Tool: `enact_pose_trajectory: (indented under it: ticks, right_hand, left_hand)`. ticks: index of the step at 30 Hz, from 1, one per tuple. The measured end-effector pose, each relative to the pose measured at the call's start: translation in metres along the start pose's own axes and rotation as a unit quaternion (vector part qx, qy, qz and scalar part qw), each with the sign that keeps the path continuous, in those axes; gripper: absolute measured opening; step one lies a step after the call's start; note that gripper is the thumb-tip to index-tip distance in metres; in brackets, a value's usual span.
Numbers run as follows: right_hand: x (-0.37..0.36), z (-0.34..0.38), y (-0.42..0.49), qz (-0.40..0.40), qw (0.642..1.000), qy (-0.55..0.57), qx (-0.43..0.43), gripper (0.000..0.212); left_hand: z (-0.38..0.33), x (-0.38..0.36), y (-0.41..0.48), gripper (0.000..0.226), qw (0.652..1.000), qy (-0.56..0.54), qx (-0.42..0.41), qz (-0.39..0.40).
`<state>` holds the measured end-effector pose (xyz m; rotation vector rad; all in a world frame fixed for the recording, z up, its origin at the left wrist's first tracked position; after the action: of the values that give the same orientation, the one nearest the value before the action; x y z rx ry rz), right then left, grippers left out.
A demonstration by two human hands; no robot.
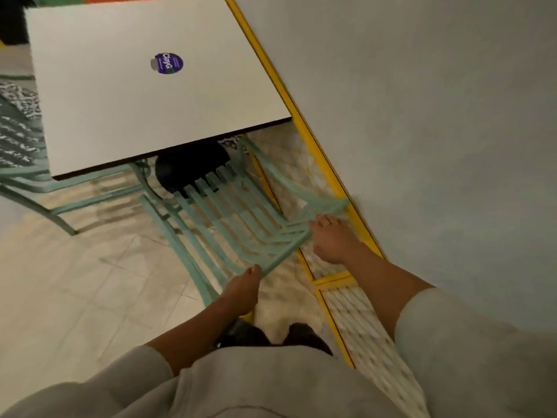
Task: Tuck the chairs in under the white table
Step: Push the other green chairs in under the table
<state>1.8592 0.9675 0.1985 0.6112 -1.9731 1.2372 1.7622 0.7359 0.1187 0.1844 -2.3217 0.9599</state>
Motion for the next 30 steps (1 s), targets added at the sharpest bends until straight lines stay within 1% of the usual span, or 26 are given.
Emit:
enact_pose_trajectory:
  ticks: [2, 5, 7, 9, 11, 13, 16, 19, 22, 25, 28, 30]
  right_hand:
    - [0.007, -0.012, 0.024, 0.01, 0.999, -0.009, 0.033, 0.068]
    - [0.005, -0.019, 0.054, 0.024, 0.992, -0.069, 0.098, 0.068]
    - [-0.002, -0.018, 0.063, 0.047, 0.986, -0.078, 0.142, 0.066]
    - [-0.012, -0.019, 0.067, 0.02, 0.982, -0.083, 0.17, 0.058]
    - [-0.017, -0.025, 0.071, -0.011, 0.983, -0.056, 0.174, 0.045]
    - [-0.02, -0.029, 0.071, -0.025, 0.984, -0.032, 0.173, 0.039]
    - [-0.024, -0.031, 0.067, -0.045, 0.983, -0.052, 0.168, 0.032]
    - [-0.031, -0.025, 0.059, -0.06, 0.982, -0.059, 0.17, 0.036]
    - [-0.04, -0.02, 0.054, -0.072, 0.98, -0.067, 0.174, 0.042]
    - [-0.043, -0.016, 0.057, -0.073, 0.979, -0.069, 0.178, 0.039]
    - [-0.04, -0.017, 0.064, -0.056, 0.982, -0.076, 0.161, 0.032]
    - [-0.04, -0.018, 0.069, -0.043, 0.984, -0.087, 0.149, 0.036]
  left_hand:
    - [0.001, -0.003, 0.001, 0.038, 0.999, 0.001, 0.03, -0.01]
    - [0.001, -0.007, 0.0, 0.044, 0.996, 0.018, 0.078, -0.05]
    - [-0.001, -0.008, -0.005, 0.039, 0.99, 0.008, 0.122, -0.074]
    - [-0.001, -0.012, -0.006, 0.032, 0.982, 0.017, 0.157, -0.107]
    - [-0.006, -0.012, -0.005, 0.035, 0.979, 0.031, 0.163, -0.121]
    - [-0.009, -0.01, -0.002, 0.039, 0.979, 0.062, 0.156, -0.12]
    - [-0.013, -0.008, -0.001, 0.038, 0.973, 0.111, 0.153, -0.134]
    - [-0.007, -0.005, -0.003, 0.039, 0.969, 0.138, 0.15, -0.136]
    - [-0.001, 0.002, -0.005, 0.041, 0.966, 0.142, 0.153, -0.151]
    - [0.004, 0.013, -0.003, 0.036, 0.965, 0.131, 0.166, -0.156]
    - [0.01, 0.021, 0.0, 0.033, 0.965, 0.111, 0.174, -0.164]
    - [0.014, 0.024, 0.001, 0.031, 0.965, 0.105, 0.175, -0.163]
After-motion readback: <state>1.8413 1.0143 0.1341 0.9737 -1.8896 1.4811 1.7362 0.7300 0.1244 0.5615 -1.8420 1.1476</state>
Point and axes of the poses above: each hand's wrist, its own y-axis towards the middle knuckle, its own x-axis out of the back of the hand, z = x × y, the point moved 4 cm from there along y, towards the middle knuckle, and after that the axes turned 15 degrees about -y, right-handed, at the moved point
